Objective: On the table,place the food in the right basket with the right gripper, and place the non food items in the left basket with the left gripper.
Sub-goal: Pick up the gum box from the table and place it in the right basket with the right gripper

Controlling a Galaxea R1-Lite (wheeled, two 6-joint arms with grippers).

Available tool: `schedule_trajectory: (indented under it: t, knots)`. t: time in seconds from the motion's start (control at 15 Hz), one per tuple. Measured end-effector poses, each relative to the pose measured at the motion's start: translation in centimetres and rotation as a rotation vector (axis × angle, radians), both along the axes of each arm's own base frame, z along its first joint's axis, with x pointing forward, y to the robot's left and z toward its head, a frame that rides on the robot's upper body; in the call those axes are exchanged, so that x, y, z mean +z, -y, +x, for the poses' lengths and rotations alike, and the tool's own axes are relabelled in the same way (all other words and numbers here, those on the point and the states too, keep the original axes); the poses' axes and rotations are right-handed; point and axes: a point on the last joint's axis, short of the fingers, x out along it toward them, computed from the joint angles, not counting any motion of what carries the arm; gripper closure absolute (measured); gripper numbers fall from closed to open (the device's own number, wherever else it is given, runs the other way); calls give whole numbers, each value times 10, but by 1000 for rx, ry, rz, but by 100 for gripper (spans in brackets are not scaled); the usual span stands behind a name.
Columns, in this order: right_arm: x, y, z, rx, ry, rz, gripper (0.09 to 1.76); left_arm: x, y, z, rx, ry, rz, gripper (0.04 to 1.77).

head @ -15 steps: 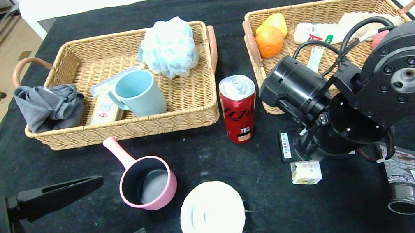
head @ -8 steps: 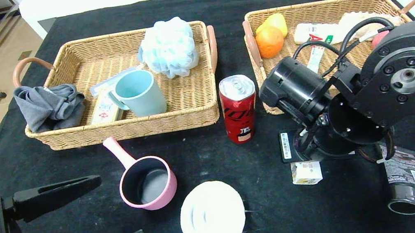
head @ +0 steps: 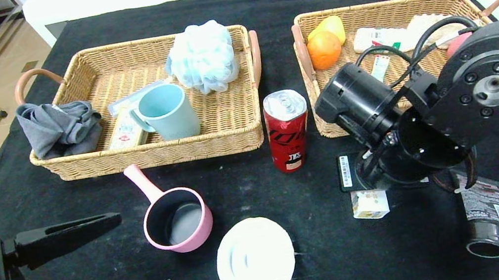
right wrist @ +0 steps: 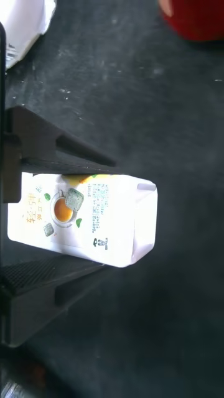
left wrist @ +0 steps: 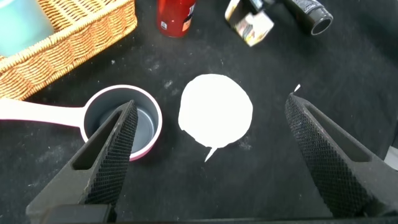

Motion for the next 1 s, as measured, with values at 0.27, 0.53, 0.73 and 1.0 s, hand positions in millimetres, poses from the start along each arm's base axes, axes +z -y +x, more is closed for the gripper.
schedule_trajectory:
  t: [0.27,0.53,0.73,1.0]
  knots:
    - [20,8,-13,15,14,10,103,0,0,0,0,-1,1,9]
    - [39,17,-21,42,59,22,103,-1,0,0,0,-4,2,9]
    - [60,25,-23,57,106,32,103,-1,0,0,0,-4,2,9]
    - [86,35,-13,50,196,55,103,-1,1,1,0,-6,4,9]
